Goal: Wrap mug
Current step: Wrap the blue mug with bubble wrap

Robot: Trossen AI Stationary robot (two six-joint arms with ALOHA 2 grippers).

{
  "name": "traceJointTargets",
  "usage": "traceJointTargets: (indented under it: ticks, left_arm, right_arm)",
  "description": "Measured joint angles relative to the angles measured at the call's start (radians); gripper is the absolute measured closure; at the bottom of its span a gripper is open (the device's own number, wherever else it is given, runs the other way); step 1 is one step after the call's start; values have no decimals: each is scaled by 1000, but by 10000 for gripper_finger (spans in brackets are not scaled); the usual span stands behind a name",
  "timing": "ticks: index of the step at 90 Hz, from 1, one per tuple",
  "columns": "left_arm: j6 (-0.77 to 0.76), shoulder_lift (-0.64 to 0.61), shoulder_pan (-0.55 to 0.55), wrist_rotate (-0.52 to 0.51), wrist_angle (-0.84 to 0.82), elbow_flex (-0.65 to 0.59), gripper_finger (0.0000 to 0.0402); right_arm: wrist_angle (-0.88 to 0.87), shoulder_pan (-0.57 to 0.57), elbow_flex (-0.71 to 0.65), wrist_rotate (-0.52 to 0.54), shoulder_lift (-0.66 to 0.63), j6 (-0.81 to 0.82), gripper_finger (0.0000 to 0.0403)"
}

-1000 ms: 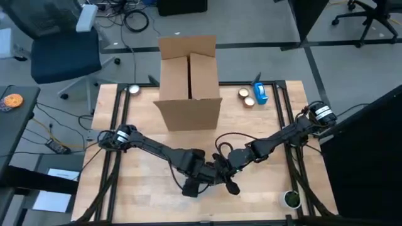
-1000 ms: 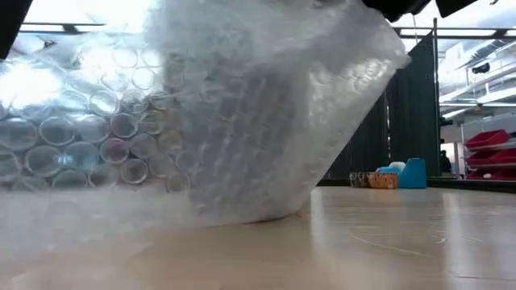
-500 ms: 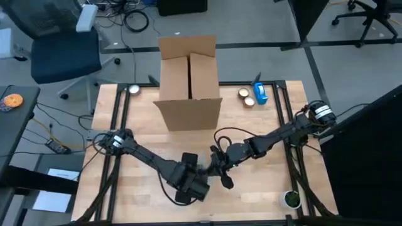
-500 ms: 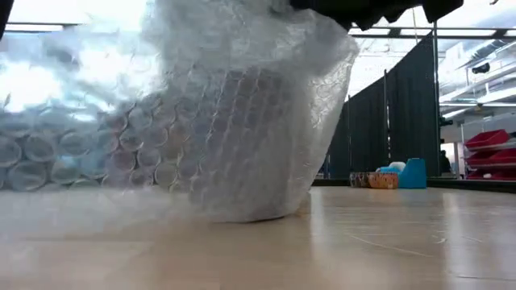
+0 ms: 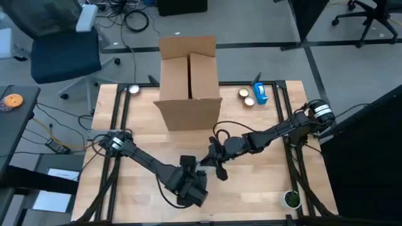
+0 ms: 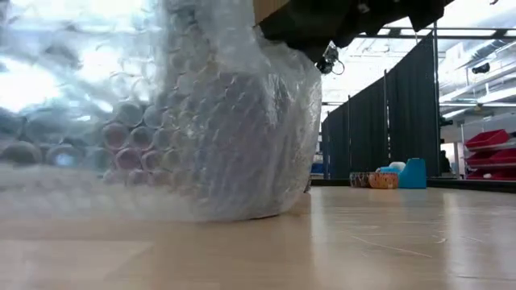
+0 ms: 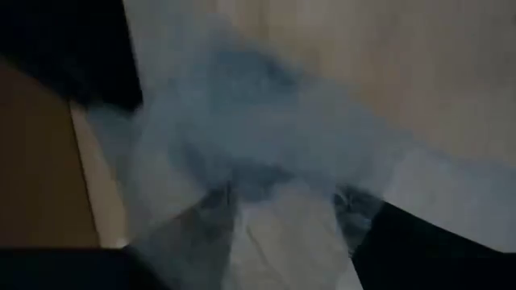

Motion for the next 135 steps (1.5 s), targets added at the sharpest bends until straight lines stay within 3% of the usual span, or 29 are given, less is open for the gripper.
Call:
traceJointTargets:
  ticks: [21,34,40,51,56,84,106,135]
  left_arm:
    - [-163,0,-53,-1,-143,22,208]
    - [-255,-22,-105,-41,-139,50,208]
    - [-298,-40,-137,-166,-123,70,208]
    - [-279,-59,-199,-574,15,72,208]
    - [-229,-58,-213,-646,63,67,208]
    - [-263,-18,-170,-571,94,42,208]
    - [-347,-17,-111,-535,111,-140,208]
    - [-349,-26,-22,-431,224,-347,208]
  right_arm:
    - [-1,-1,0,0,0,-46,403]
    - [-1,-5,0,6,0,-74,403]
    - [-3,-5,0,27,0,-91,403]
    - [29,-5,0,66,13,-113,403]
    - [34,-5,-2,68,22,-120,403]
    - [120,-6,-1,87,105,-128,403]
    - [120,-5,-1,145,113,-137,403]
    - [93,-3,-1,107,113,-91,396]
